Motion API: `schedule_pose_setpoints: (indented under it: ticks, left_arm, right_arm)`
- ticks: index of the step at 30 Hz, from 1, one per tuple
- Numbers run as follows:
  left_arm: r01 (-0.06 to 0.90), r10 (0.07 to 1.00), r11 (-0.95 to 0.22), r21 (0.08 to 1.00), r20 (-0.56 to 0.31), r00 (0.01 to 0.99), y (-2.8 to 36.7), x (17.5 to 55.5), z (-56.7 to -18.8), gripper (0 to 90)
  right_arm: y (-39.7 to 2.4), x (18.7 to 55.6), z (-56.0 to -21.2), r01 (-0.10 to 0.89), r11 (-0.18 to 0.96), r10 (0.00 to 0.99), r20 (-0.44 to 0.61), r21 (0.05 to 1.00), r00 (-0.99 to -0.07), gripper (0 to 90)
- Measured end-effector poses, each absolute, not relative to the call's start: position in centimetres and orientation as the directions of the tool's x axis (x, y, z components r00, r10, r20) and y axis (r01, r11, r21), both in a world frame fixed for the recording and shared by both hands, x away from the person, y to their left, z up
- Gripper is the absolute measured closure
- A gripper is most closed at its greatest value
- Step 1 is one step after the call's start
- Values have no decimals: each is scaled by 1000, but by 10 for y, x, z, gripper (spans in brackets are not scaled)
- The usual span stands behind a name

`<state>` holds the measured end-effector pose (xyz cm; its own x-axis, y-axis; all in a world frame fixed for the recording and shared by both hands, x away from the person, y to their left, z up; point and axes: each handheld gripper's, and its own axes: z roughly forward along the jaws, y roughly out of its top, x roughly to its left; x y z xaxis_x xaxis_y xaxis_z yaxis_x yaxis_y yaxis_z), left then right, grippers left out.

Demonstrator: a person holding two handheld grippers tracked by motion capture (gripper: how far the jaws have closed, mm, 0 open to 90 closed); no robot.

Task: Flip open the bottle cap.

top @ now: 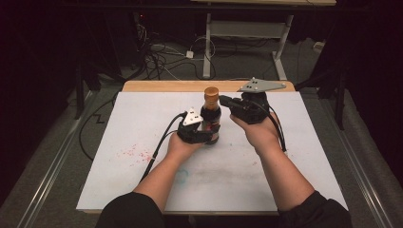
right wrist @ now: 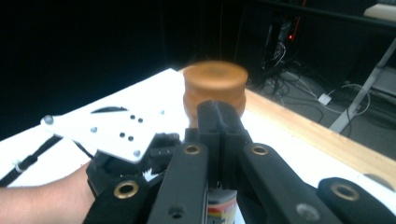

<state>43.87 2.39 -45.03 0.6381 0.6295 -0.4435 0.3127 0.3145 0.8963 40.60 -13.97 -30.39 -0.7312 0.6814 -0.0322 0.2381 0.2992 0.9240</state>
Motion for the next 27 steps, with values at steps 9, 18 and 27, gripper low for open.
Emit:
schedule_pose_setpoints:
  ticks: [9, 18, 27]
  left_arm:
    - [310, 633, 314, 897, -441, 637, 24, 438, -450, 291]
    - [311, 633, 316, 896, -443, 634, 24, 438, -450, 290]
    - [311, 633, 318, 895, -445, 633, 24, 438, -450, 290]
  right_arm:
    - [-141, 408, -314, 262, 311, 673, -17, 914, -739, 900]
    - [-138, 409, -314, 265, 313, 673, -16, 912, -740, 900]
    - [-132, 411, -311, 263, 316, 675, -22, 912, -737, 900]
